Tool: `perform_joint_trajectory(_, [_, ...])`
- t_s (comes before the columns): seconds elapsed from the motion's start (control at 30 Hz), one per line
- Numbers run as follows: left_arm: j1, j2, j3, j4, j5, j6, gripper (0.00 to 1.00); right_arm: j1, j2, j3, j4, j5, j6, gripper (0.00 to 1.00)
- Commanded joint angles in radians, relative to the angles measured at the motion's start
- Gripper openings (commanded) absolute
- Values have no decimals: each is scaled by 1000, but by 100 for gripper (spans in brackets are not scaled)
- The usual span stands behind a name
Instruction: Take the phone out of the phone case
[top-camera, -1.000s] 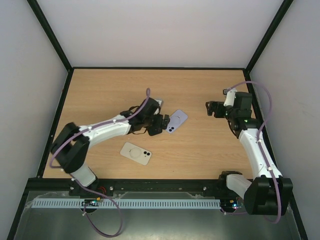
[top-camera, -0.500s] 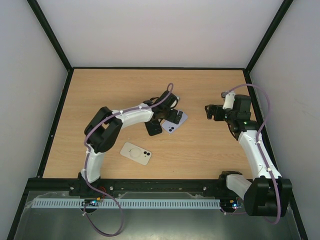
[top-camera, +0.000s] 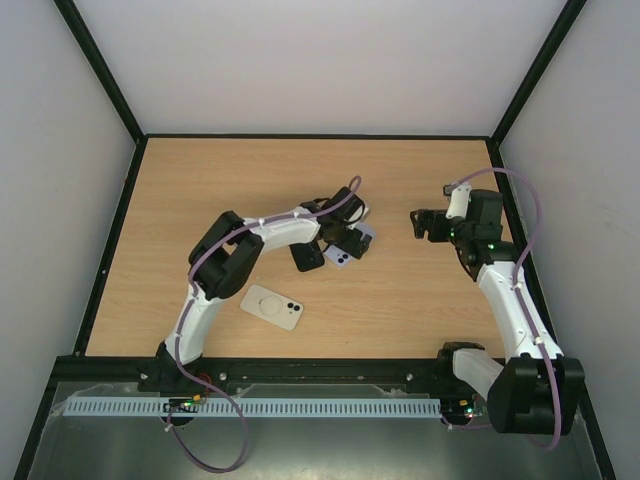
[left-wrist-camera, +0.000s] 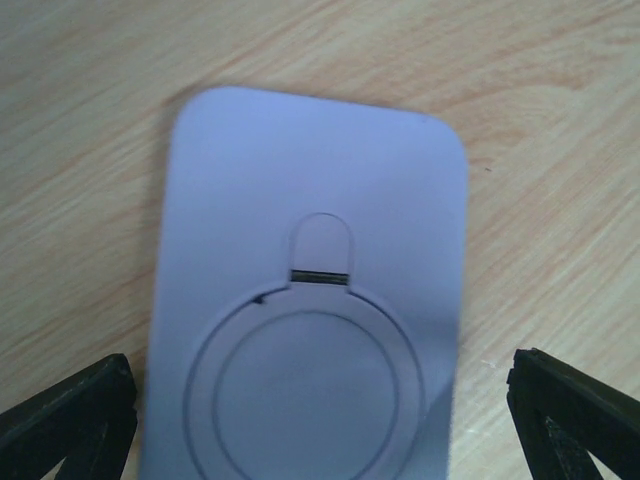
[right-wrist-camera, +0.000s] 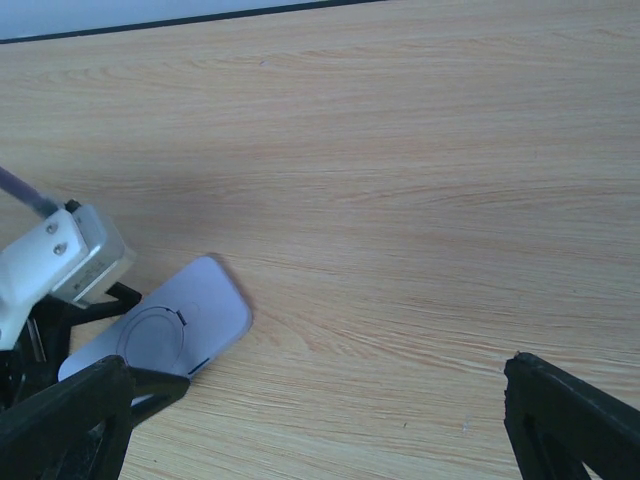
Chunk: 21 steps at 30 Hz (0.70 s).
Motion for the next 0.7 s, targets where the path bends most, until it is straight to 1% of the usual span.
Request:
perform_joint_trajectory(0.0, [-49,-6,-17,-62,8,24,100,-3,-36,-16,-10,4,-15,98])
perform_joint_trajectory(0.2, [-96,-9,9,-155,-140,25,100,-5,-37,-18,-9,6,-18,97])
perform_joint_trajectory(0.33, [-97,-13,5,-208,-193,14,100,-5,-45,-20,-8,11,-17,97])
perform_joint_trajectory(0.43, [-97,-7,7,-239,-201,-17,100,-5,-47,-20,-7,11,-15,97])
perform_joint_trajectory(0.57, [-98,-5,1,-251,-164,-36,100,-5,-51,-19,-9,13,-14,97])
perform_joint_trajectory(0.67, [-97,0,1,-258,-163,-41,97,-5,-54,-20,-7,16,-14,97])
